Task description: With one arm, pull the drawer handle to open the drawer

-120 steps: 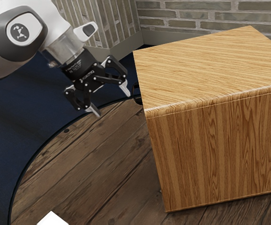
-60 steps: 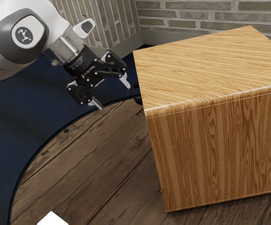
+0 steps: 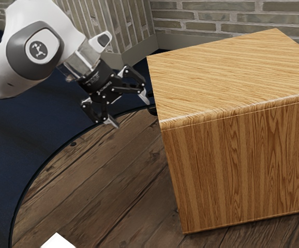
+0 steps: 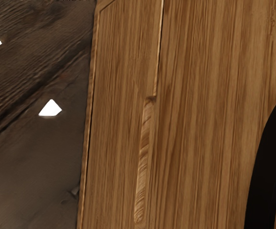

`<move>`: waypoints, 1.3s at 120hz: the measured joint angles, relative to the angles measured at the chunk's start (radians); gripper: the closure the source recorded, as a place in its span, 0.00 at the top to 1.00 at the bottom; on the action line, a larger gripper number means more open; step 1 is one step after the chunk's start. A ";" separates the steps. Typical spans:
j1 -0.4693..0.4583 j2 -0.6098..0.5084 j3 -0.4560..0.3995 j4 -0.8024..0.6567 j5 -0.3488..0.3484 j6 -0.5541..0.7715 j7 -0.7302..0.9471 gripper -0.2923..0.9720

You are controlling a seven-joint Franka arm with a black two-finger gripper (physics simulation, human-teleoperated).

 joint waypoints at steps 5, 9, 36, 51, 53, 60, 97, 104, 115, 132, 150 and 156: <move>-0.001 0.000 0.000 -0.005 0.001 0.003 0.000 0.77; -0.002 0.000 0.001 -0.007 0.004 0.005 -0.001 0.77; 0.009 -0.031 0.004 -0.056 0.022 -0.003 -0.002 0.76; 0.015 -0.117 0.058 -0.113 0.053 -0.043 -0.002 0.77; 0.016 -0.127 0.065 -0.117 0.059 -0.051 -0.002 0.77; 0.014 -0.151 0.086 -0.123 0.079 -0.082 -0.002 0.76; -0.004 -0.315 0.381 -0.060 0.227 -0.289 0.004 0.77; -0.008 -0.354 0.397 0.031 0.158 -0.309 0.007 0.77; -0.007 -0.394 0.406 0.069 0.086 -0.324 0.013 0.77; 0.004 -0.373 0.430 0.055 0.118 -0.359 0.022 0.77; -0.007 -0.178 0.469 0.054 0.175 -0.336 0.171 0.77; -0.002 -0.129 0.529 0.055 0.136 -0.300 0.270 0.77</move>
